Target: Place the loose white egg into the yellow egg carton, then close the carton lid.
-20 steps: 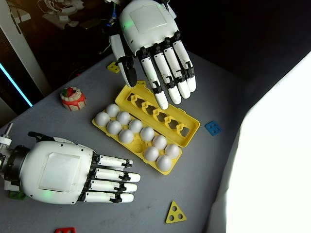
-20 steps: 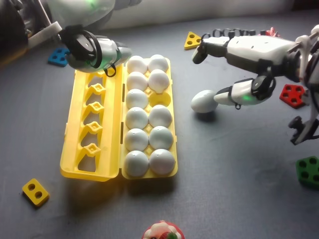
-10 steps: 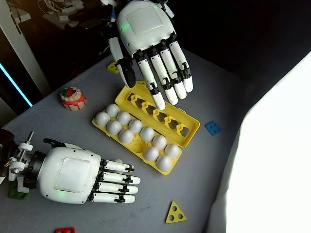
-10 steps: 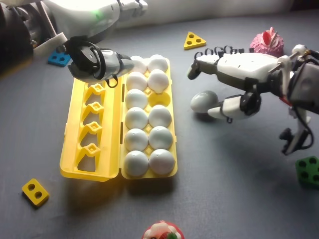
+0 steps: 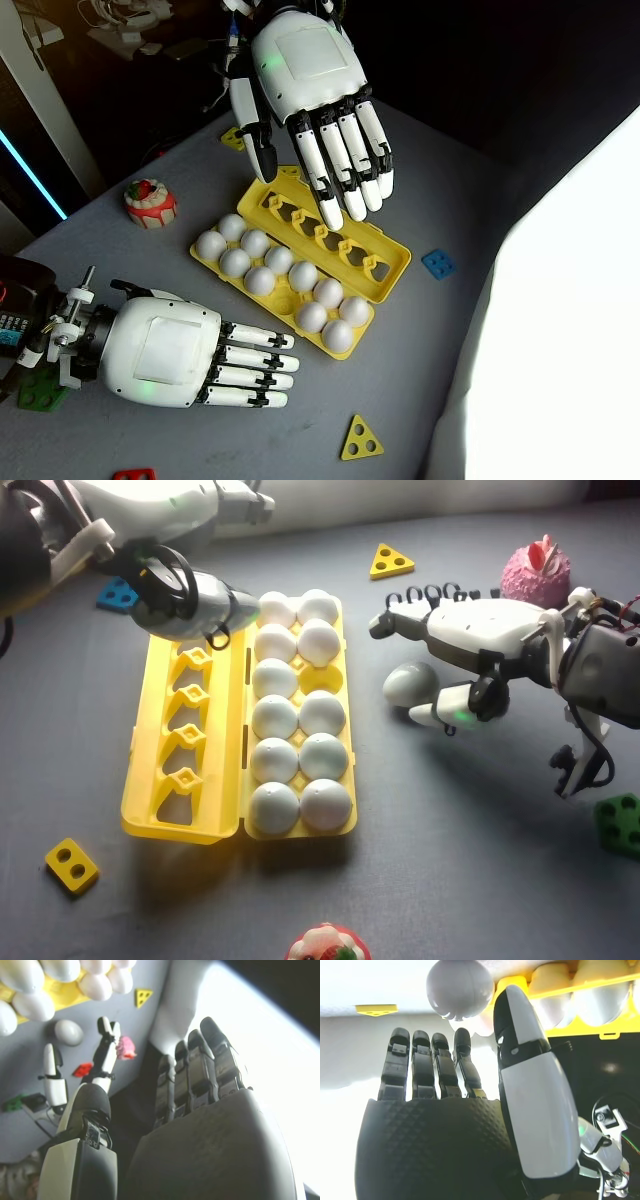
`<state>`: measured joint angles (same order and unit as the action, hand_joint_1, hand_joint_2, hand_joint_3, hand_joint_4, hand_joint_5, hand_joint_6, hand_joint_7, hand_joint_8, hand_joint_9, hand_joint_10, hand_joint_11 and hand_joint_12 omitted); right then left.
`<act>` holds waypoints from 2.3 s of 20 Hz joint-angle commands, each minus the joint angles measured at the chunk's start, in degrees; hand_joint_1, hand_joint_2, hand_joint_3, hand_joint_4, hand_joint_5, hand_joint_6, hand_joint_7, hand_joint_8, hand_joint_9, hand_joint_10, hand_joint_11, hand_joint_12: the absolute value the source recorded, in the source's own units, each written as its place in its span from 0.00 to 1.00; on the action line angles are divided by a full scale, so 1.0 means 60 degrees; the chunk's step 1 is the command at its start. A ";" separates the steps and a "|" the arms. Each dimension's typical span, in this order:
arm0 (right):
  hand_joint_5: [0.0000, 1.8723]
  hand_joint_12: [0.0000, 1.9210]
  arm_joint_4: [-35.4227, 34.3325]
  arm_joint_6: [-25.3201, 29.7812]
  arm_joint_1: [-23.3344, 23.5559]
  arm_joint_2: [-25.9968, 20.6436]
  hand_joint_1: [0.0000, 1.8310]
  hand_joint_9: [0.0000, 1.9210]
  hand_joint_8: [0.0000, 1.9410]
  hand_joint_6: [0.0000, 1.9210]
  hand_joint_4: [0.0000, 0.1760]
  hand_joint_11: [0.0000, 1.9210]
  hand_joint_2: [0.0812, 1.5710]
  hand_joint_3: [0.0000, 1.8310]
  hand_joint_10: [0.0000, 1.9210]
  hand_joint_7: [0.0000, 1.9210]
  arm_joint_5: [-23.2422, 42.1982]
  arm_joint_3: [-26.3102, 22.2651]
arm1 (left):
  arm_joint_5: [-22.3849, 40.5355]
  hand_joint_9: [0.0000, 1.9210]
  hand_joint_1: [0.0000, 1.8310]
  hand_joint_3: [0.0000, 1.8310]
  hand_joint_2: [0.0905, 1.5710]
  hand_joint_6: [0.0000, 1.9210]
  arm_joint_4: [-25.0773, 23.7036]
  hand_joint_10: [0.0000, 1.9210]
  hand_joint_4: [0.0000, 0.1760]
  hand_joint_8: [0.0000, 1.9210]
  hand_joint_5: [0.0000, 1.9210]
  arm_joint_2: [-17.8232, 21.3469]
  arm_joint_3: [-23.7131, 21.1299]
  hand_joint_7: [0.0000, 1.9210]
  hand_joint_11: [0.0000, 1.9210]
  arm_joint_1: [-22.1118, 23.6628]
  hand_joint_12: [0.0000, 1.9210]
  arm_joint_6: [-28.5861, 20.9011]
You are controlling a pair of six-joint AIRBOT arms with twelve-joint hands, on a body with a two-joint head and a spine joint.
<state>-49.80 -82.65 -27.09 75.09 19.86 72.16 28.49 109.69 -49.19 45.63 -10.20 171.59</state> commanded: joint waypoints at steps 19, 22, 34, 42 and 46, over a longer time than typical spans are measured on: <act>0.00 0.00 0.0224 -0.0025 -0.0047 0.0174 0.59 0.01 0.00 0.40 0.00 0.00 0.74 0.00 0.00 0.02 0.0880 0.0175 | 0.2156 0.10 0.23 0.00 0.84 0.00 0.1878 0.00 0.10 0.00 0.08 -0.0325 -0.0145 0.09 0.00 -0.0104 0.37 0.0029; 0.03 0.00 0.0224 -0.0025 -0.0072 0.0209 0.61 0.02 0.00 0.42 0.00 0.00 0.73 0.00 0.01 0.03 0.0885 0.0214 | 0.1802 0.10 0.22 0.00 0.84 0.00 0.1918 0.00 0.17 0.00 0.08 -0.0558 0.0035 0.09 0.00 -0.0127 0.37 0.0029; 0.49 0.41 0.0278 -0.0023 -0.0142 0.0278 0.61 0.11 0.01 0.58 0.00 0.00 0.72 0.00 0.07 0.26 0.0929 0.0360 | 0.1897 0.09 0.20 0.00 0.84 0.00 0.2209 0.00 0.18 0.00 0.07 -0.0941 0.0381 0.08 0.00 -0.0019 0.35 0.0030; 0.48 0.53 0.2975 0.2796 0.0068 -0.0053 0.61 0.14 0.00 0.59 0.00 0.00 0.73 0.00 0.08 0.29 0.1791 0.0151 | 0.1094 0.10 0.22 0.00 0.84 0.00 0.1516 0.00 0.13 0.00 0.09 -0.0924 0.0431 0.09 0.00 -0.0044 0.41 0.0030; 0.48 0.48 0.3801 0.3899 0.0081 -0.0106 0.62 0.13 0.00 0.59 0.00 0.00 0.73 0.00 0.07 0.29 0.2512 -0.0065 | 0.0916 0.09 0.20 0.00 0.85 0.00 0.1277 0.00 0.17 0.00 0.08 -0.0921 0.0422 0.09 0.00 -0.0038 0.40 0.0030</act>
<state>-28.14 -59.68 -27.27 74.65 28.64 71.75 36.18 120.55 -54.83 47.86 -11.07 171.61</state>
